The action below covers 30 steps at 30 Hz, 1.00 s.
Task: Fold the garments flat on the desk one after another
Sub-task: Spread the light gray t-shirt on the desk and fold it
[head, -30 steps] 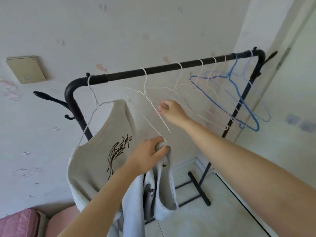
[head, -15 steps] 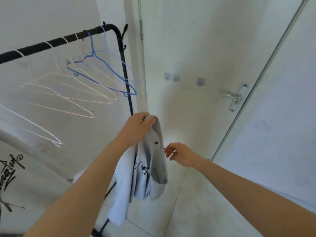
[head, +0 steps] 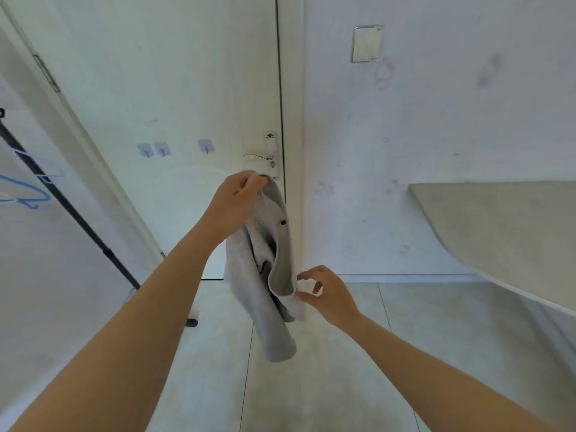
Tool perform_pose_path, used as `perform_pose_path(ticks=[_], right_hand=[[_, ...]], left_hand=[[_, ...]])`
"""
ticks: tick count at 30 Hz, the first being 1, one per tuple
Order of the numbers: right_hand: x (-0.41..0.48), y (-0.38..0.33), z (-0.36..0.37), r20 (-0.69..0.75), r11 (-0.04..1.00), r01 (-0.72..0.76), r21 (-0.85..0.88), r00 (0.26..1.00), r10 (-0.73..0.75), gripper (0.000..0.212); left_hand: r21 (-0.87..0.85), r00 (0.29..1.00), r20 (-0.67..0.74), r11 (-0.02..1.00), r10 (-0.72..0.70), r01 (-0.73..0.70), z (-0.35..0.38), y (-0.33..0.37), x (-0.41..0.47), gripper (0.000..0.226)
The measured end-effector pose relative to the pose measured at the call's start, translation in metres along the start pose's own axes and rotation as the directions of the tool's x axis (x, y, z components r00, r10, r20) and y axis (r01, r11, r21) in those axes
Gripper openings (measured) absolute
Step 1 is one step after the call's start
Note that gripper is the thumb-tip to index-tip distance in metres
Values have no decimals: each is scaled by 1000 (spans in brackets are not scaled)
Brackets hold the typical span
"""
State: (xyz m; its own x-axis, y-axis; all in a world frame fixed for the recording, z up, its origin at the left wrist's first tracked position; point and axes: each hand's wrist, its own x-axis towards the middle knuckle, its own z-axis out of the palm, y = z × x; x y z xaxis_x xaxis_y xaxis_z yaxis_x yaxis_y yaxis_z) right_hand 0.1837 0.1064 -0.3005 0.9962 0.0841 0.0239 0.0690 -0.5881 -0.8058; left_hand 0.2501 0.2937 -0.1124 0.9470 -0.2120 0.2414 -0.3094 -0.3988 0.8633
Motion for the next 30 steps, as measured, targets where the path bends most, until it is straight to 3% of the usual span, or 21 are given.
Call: perform_pose_path(ticks=[5, 10, 12, 17, 19, 22, 27, 30], right_hand=[[-43, 25, -47, -189, 997, -73, 11, 979, 73, 38], [-74, 64, -111, -415, 981, -191, -29, 895, 162, 4], [-79, 85, -143, -531, 964, -262, 48, 810, 247, 5], [-110, 131, -267, -751, 884, -360, 299, 482, 451, 13], [-128, 145, -320, -820, 890, -360, 279, 393, 416, 12], [-154, 159, -389, -884, 917, -323, 233, 324, 338, 11], [-172, 158, -476, -932, 928, -358, 100, 292, 213, 10], [-170, 157, -527, -952, 911, -411, 11, 275, 136, 11]], left_hand=[[-66, 998, 32, 996, 55, -52, 77, 44, 18, 27], [-155, 998, 32, 986, 63, -57, 159, 81, 32, 24], [-172, 996, 67, 984, 64, -51, 180, 87, 43, 29], [-111, 949, 292, 990, 115, -86, 258, 100, 82, 37], [-53, 879, 444, 984, 174, -168, 291, 106, 95, 40], [-10, 714, 665, 959, 218, -284, 336, 115, 119, 44], [-63, 381, 907, 952, 180, -300, 401, 136, 160, 34], [-16, 297, 943, 914, 149, -406, 445, 151, 198, 50]])
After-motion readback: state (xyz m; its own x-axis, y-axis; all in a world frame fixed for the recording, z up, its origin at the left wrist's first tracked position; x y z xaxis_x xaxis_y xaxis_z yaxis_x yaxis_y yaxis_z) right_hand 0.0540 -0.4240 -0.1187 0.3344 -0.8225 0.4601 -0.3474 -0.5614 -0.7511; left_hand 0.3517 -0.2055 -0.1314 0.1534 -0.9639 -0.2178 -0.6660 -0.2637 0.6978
